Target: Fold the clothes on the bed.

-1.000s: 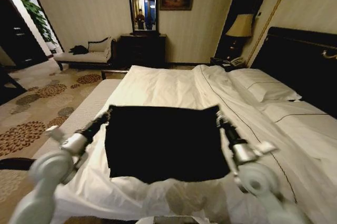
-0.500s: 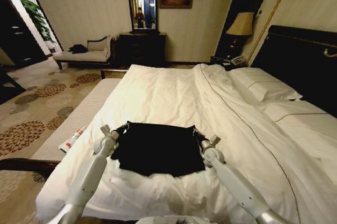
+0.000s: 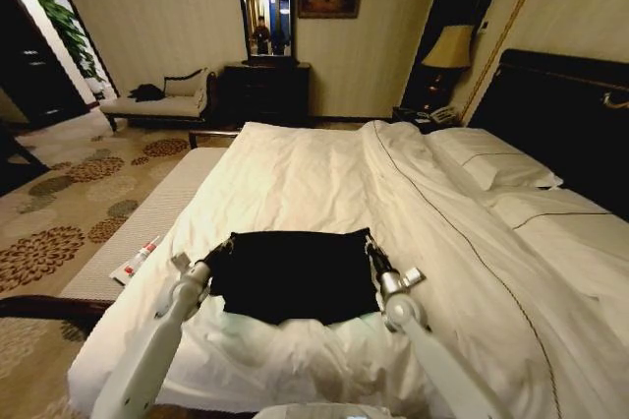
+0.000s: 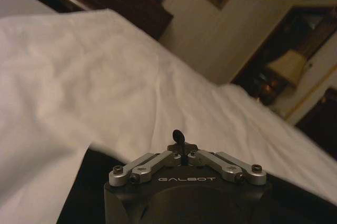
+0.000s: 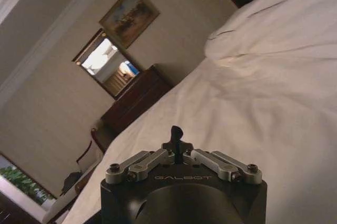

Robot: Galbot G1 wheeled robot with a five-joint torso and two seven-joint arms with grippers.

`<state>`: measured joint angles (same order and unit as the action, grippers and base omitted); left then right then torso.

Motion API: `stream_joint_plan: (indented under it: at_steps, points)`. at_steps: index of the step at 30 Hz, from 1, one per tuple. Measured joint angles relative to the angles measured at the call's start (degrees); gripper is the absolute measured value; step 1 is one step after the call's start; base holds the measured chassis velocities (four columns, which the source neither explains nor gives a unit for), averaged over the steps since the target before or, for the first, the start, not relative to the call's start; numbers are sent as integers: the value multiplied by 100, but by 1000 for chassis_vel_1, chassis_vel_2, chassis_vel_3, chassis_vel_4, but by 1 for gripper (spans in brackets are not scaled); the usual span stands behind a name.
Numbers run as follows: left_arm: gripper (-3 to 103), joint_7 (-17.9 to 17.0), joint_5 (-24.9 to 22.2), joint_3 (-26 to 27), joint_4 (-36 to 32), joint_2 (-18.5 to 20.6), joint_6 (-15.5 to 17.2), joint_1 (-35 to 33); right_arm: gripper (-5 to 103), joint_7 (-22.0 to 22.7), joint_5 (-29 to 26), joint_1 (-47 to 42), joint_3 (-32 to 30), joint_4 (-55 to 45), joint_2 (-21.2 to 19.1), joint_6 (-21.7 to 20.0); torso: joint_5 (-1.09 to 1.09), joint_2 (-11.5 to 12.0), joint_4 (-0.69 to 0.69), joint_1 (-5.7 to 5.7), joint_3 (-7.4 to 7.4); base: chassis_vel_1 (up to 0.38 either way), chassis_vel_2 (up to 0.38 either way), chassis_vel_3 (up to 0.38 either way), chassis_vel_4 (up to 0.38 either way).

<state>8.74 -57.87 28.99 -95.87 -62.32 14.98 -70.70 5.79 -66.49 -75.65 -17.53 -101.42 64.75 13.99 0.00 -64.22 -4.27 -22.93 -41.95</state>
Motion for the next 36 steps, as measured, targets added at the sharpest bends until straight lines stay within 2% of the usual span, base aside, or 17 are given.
stream_joint_plan:
  at_steps: [3,7,11,20,22,24,25,26,27,29,30,32,33,35,36]
  points:
    - [1,56,140,82,-198,31,-63,-431,2,2,136,-399,-114,-221,73,12,0,0,1,1,1,0,0,0,0]
    - [1,118,474,152,-431,-1,-177,-1071,2,28,577,-936,-131,-314,234,112,0,-1,2,1,0,0,0,0,0]
    - [1,195,774,158,-530,-25,-282,-1374,2,50,791,-1221,-122,-288,332,159,0,-1,2,0,-1,0,0,0,0]
    - [1,49,952,178,-786,-119,-320,-1496,2,250,1120,-1476,-126,-251,473,171,0,0,1,-2,-1,0,0,0,0]
    - [-2,-62,1083,226,-915,-123,-328,-1576,-2,340,1281,-1563,-135,-366,489,171,0,1,1,-3,-2,0,0,0,0]
    - [7,-174,1152,350,-1090,-120,-329,-1674,5,379,1378,-1651,-171,-473,494,170,0,1,1,-2,-1,0,0,0,0]
    - [7,-174,1152,350,-1090,-120,-329,-1674,5,379,1378,-1651,-171,-473,494,170,0,1,1,-2,-1,0,0,0,0]
    - [7,-237,1154,469,-1218,-114,-326,-1734,11,404,1399,-1741,-241,-608,490,169,0,1,1,-2,-2,0,0,0,0]
    - [13,-287,1105,639,-1373,-110,-315,-1799,11,423,1399,-1825,-326,-770,478,169,0,1,0,-2,-1,0,0,0,0]
    - [24,-362,813,1108,-1781,-110,-260,-1917,21,436,1381,-2000,-621,-1182,413,204,0,0,1,-2,-1,0,0,0,0]
    - [24,-362,813,1108,-1781,-110,-260,-1917,21,436,1381,-2000,-621,-1182,413,204,0,0,1,-2,-1,0,0,0,0]
    - [34,-466,265,1640,-2316,-114,-137,-1913,32,435,1275,-2068,-1006,-1709,241,223,1,0,2,-2,-1,0,0,0,0]
    - [39,-523,75,1731,-2459,-114,-74,-1853,37,442,1200,-2042,-1083,-1841,157,193,0,0,2,-2,-1,0,0,0,0]
    - [39,-597,-69,1779,-2574,-110,-6,-1766,37,473,1118,-1984,-1133,-1944,72,146,1,0,2,-2,-1,0,0,0,0]
    - [45,-731,-165,1742,-2665,-97,108,-1609,43,576,1046,-1851,-1133,-2032,-57,44,1,0,1,-2,-1,0,0,0,0]
